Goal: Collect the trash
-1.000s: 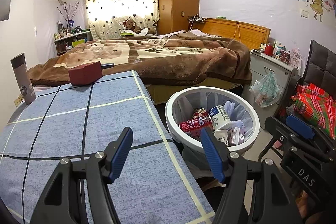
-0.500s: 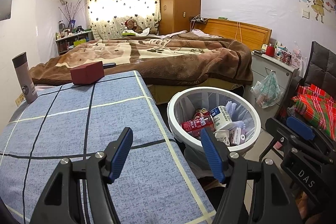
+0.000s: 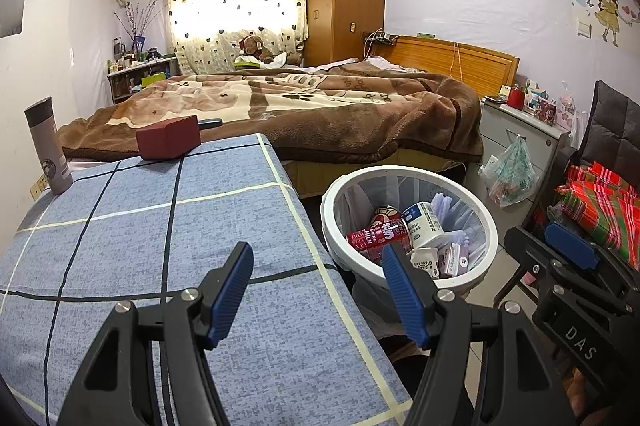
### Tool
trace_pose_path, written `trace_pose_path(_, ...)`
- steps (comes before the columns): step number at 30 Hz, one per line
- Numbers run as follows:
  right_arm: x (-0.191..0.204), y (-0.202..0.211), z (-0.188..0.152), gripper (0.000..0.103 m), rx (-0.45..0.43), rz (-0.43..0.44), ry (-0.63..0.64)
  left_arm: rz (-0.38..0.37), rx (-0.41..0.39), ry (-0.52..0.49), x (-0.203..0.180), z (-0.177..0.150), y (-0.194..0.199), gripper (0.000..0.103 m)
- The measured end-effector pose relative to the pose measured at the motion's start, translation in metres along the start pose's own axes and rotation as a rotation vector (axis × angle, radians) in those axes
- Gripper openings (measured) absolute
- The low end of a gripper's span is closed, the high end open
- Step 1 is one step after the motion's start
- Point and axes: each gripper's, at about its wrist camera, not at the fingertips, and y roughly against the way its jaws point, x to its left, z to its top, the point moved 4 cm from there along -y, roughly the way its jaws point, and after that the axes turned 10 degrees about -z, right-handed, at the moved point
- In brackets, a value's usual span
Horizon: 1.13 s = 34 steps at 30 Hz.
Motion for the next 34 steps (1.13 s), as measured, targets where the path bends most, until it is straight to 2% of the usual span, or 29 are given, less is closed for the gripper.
trace_pose_path(34, 0.0044, -0.0014, 0.0016, 0.059, 0.006, 0.011, 0.011, 0.027, -0.004, 0.011, 0.0078, -0.0045, 0.0053, 0.069)
